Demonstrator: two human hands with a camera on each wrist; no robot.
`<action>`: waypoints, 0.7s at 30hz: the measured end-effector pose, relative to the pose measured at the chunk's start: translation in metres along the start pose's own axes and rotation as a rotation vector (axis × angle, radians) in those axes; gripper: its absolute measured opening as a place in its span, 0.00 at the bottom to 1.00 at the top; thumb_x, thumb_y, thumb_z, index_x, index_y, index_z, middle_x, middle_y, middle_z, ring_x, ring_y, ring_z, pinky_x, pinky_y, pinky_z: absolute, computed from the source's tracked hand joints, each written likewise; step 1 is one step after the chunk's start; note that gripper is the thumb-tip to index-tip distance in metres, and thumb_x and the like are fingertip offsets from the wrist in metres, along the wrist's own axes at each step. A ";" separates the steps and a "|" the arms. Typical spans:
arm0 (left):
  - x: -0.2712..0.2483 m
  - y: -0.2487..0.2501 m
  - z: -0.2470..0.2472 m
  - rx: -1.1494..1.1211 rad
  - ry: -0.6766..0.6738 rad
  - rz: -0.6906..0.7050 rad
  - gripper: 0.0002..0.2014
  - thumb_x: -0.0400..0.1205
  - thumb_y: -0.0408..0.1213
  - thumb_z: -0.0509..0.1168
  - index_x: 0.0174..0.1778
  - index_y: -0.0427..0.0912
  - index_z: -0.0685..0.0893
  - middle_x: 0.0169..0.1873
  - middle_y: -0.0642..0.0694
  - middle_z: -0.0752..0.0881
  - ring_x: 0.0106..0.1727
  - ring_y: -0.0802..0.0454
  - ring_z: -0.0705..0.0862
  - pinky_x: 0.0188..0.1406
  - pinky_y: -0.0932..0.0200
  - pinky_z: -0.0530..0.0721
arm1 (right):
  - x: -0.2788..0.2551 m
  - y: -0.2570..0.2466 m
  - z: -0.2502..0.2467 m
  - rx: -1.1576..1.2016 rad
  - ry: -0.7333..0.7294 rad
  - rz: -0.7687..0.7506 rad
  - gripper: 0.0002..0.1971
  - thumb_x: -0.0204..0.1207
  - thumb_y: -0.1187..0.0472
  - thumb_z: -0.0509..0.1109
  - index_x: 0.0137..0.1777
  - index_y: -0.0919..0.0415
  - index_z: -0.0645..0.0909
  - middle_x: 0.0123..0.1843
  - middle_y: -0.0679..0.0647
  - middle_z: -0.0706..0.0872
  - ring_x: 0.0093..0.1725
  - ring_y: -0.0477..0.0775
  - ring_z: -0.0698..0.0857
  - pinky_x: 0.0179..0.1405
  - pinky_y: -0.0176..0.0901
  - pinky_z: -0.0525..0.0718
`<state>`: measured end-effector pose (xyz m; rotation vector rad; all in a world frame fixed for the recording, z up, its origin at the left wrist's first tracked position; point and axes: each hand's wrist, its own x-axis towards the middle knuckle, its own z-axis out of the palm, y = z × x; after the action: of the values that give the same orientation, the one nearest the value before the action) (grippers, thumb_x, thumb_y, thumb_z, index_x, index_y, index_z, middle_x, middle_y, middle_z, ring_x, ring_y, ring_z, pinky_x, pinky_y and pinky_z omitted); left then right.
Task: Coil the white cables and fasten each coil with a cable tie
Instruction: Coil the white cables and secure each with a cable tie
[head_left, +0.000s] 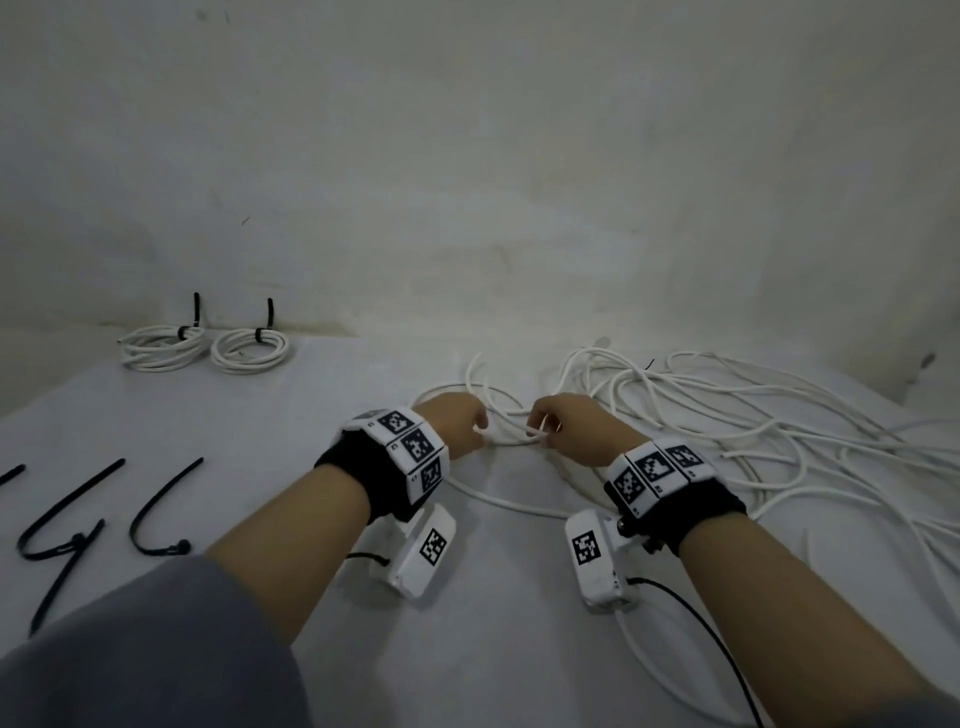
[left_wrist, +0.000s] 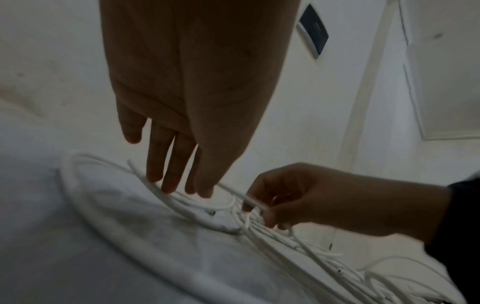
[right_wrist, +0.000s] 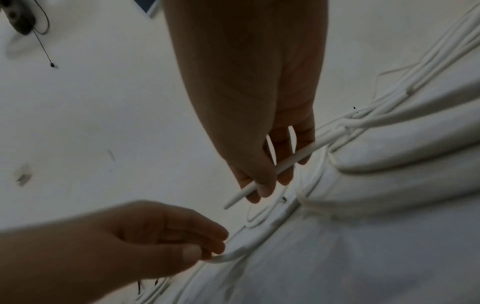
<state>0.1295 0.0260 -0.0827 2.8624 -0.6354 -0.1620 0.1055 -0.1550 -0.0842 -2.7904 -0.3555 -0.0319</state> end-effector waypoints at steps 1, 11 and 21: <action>0.002 0.001 0.005 0.015 0.016 -0.019 0.19 0.83 0.43 0.63 0.70 0.42 0.76 0.70 0.43 0.77 0.70 0.45 0.75 0.68 0.55 0.71 | -0.004 0.002 -0.006 0.013 0.019 -0.019 0.10 0.75 0.72 0.67 0.52 0.61 0.85 0.45 0.53 0.83 0.44 0.47 0.78 0.38 0.33 0.72; -0.009 0.047 -0.024 -0.185 0.288 0.348 0.07 0.86 0.38 0.57 0.47 0.42 0.78 0.42 0.47 0.80 0.48 0.43 0.81 0.40 0.60 0.70 | -0.035 -0.001 -0.061 0.025 0.239 -0.181 0.07 0.78 0.63 0.69 0.52 0.59 0.86 0.42 0.51 0.80 0.41 0.47 0.76 0.44 0.38 0.70; -0.024 0.038 -0.059 -0.625 0.573 0.345 0.17 0.87 0.36 0.54 0.31 0.49 0.73 0.23 0.54 0.71 0.23 0.60 0.68 0.26 0.64 0.67 | -0.054 0.047 -0.118 0.147 0.397 -0.115 0.04 0.79 0.66 0.67 0.45 0.58 0.80 0.40 0.46 0.86 0.42 0.32 0.82 0.40 0.18 0.71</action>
<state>0.1011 0.0127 -0.0150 2.0206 -0.7651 0.4226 0.0666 -0.2493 0.0088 -2.5360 -0.3962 -0.5536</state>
